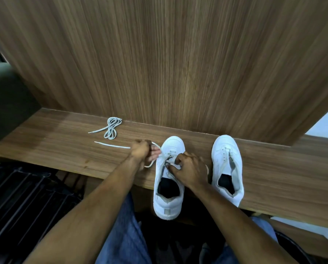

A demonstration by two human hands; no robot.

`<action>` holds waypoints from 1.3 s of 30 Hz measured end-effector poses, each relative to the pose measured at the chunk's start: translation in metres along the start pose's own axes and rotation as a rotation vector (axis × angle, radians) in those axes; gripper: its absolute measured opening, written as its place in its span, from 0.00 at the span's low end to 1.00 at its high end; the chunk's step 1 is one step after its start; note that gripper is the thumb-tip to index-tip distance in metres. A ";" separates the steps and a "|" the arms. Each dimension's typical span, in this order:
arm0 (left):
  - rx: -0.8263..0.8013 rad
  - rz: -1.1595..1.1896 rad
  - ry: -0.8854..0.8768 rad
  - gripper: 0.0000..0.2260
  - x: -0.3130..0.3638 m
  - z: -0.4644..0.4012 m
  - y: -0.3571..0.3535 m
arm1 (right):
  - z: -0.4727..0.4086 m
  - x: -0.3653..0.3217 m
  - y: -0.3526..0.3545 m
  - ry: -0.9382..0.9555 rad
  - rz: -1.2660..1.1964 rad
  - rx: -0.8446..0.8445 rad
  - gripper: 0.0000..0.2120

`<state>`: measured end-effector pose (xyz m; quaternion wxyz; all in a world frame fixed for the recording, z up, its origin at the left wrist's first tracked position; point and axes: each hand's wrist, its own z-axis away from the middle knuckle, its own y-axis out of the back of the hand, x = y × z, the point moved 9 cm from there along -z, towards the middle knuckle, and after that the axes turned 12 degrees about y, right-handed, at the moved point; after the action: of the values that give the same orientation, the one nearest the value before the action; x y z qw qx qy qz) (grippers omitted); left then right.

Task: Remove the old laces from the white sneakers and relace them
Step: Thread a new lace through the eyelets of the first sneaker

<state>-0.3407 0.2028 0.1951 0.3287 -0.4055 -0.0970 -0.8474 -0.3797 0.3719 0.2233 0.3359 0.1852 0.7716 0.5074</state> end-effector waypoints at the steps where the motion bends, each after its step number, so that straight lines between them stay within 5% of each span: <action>1: -0.012 0.105 -0.006 0.07 0.011 0.000 0.004 | 0.002 -0.001 0.000 0.018 -0.002 -0.011 0.17; 5: -0.034 0.583 -0.068 0.10 0.050 0.006 0.030 | 0.011 -0.001 -0.004 0.044 -0.039 -0.035 0.21; 7: 0.041 0.640 -0.101 0.09 0.050 0.011 0.040 | 0.013 0.001 -0.007 0.009 -0.090 -0.051 0.22; 14: -0.015 -0.251 0.145 0.10 -0.049 0.013 0.001 | 0.018 0.006 -0.013 -0.049 -0.199 -0.075 0.19; 22: 0.027 -0.348 -0.071 0.10 -0.028 0.017 -0.015 | 0.018 0.005 -0.015 -0.062 -0.173 -0.145 0.17; 25: 0.026 -0.047 -0.065 0.05 -0.007 0.017 -0.008 | 0.018 0.005 -0.017 -0.069 -0.162 -0.158 0.18; 32: 0.040 0.734 -0.088 0.09 0.052 0.009 0.044 | 0.019 0.011 -0.020 -0.113 -0.155 -0.176 0.18; 39: -0.019 -0.261 0.122 0.11 -0.047 0.005 0.001 | 0.016 -0.003 -0.013 -0.034 -0.004 -0.160 0.18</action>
<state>-0.3156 0.2269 0.1637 0.2171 -0.3405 -0.1206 -0.9069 -0.3656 0.3750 0.2080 0.3636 0.1646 0.7232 0.5636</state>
